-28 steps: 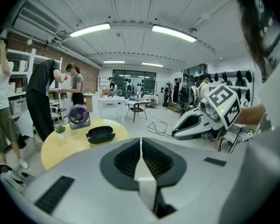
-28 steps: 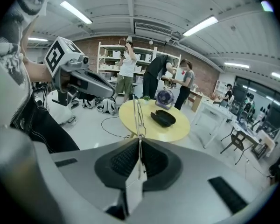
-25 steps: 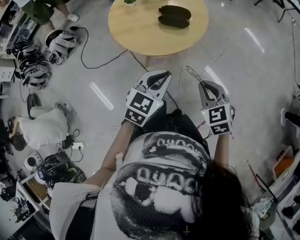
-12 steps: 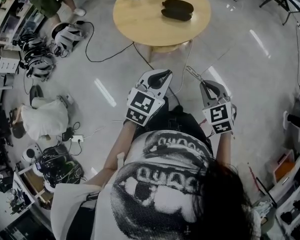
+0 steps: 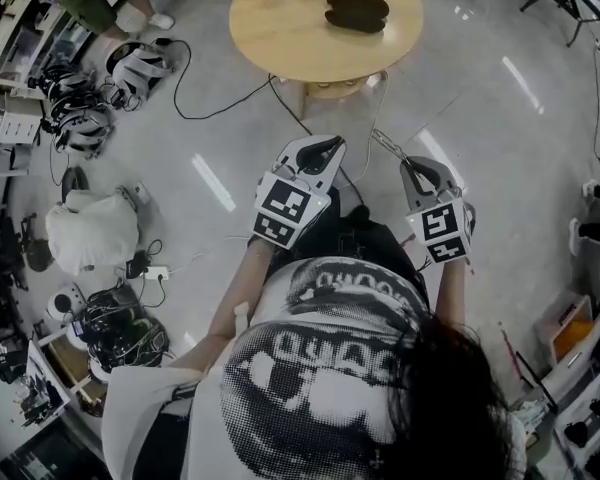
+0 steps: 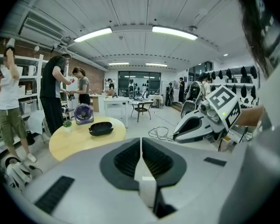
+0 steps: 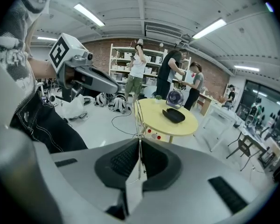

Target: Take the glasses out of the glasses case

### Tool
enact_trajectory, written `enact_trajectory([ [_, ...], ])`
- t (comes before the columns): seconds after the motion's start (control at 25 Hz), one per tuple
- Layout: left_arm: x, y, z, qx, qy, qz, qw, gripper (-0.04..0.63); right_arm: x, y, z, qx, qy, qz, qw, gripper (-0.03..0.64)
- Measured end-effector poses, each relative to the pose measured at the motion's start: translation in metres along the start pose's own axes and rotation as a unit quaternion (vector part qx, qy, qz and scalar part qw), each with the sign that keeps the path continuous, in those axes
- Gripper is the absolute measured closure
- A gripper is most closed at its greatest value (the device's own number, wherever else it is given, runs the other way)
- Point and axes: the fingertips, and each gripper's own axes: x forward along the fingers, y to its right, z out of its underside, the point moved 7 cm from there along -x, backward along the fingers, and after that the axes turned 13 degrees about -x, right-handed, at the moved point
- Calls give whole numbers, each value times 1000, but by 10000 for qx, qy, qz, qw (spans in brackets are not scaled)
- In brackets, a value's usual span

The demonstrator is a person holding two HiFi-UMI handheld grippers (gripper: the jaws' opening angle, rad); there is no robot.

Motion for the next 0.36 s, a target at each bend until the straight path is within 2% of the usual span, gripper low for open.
enact_trajectory([
  [0.36, -3, 2, 9, -25, -1, 32, 10000, 575, 3, -9, -2, -110, 13, -123, 9999, 604],
])
